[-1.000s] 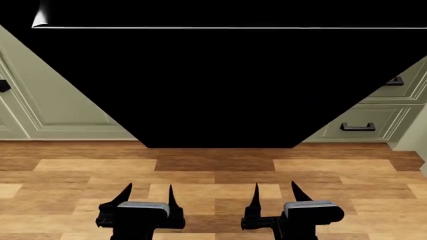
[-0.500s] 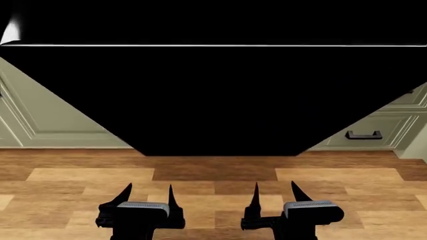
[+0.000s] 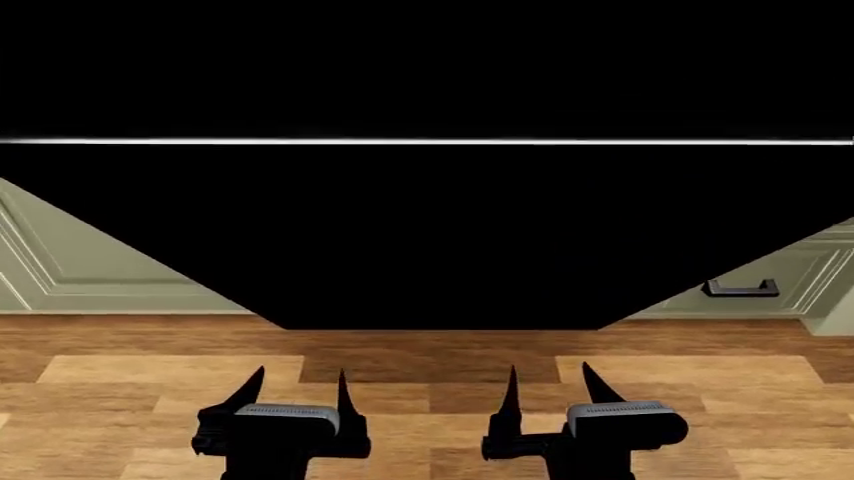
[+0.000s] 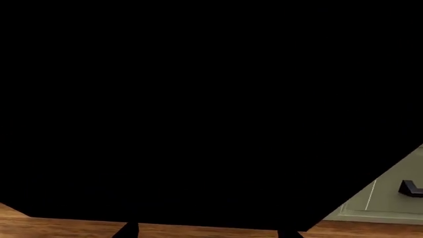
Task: Close the dishwasher door
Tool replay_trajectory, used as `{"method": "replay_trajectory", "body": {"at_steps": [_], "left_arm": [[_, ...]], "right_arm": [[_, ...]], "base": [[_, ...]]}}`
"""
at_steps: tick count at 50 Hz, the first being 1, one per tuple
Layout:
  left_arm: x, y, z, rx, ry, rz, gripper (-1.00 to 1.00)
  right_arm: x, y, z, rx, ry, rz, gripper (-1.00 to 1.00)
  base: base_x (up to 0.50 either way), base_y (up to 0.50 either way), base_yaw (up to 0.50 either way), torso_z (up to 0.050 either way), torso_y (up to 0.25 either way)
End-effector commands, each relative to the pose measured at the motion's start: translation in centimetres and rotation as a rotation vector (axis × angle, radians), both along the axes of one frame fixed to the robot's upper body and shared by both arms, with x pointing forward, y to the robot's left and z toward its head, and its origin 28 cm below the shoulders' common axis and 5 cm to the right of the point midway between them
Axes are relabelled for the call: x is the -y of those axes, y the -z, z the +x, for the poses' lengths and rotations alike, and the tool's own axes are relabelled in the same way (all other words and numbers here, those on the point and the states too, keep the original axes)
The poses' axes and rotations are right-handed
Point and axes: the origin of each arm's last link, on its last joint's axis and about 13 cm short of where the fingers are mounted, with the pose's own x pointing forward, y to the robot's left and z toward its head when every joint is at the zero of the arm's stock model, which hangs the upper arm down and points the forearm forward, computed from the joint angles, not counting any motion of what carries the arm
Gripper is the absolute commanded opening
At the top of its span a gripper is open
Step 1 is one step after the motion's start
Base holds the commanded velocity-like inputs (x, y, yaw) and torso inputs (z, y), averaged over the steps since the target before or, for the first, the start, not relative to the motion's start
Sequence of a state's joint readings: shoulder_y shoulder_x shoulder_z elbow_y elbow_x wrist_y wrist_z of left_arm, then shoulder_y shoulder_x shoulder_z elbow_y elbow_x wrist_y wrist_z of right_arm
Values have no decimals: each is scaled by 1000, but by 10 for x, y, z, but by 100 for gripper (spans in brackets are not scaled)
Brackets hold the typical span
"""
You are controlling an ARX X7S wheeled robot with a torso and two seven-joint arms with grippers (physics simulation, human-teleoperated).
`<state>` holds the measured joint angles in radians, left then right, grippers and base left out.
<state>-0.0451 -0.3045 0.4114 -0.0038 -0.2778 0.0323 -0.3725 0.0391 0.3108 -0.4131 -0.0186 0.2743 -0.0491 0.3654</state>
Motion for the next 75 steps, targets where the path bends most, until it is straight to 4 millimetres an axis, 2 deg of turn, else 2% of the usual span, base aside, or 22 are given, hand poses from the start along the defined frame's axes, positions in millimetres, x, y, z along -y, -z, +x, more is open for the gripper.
{"method": "replay_trajectory", "body": {"at_steps": [1,48,75], "left_arm": [[0,0,0,-1,0,-1,100],[0,0,-1,2,0,0,100],[0,0,0,2,-1,2,100]], "right_arm": [[0,0,0,-1,0,0,100],[0,0,-1,2,-2,0,100],[1,-2,-1,10,-5,21,100]], "base": [[145,0,0,0,0],[145,0,0,0,0],[1,0,0,0,0]]}}
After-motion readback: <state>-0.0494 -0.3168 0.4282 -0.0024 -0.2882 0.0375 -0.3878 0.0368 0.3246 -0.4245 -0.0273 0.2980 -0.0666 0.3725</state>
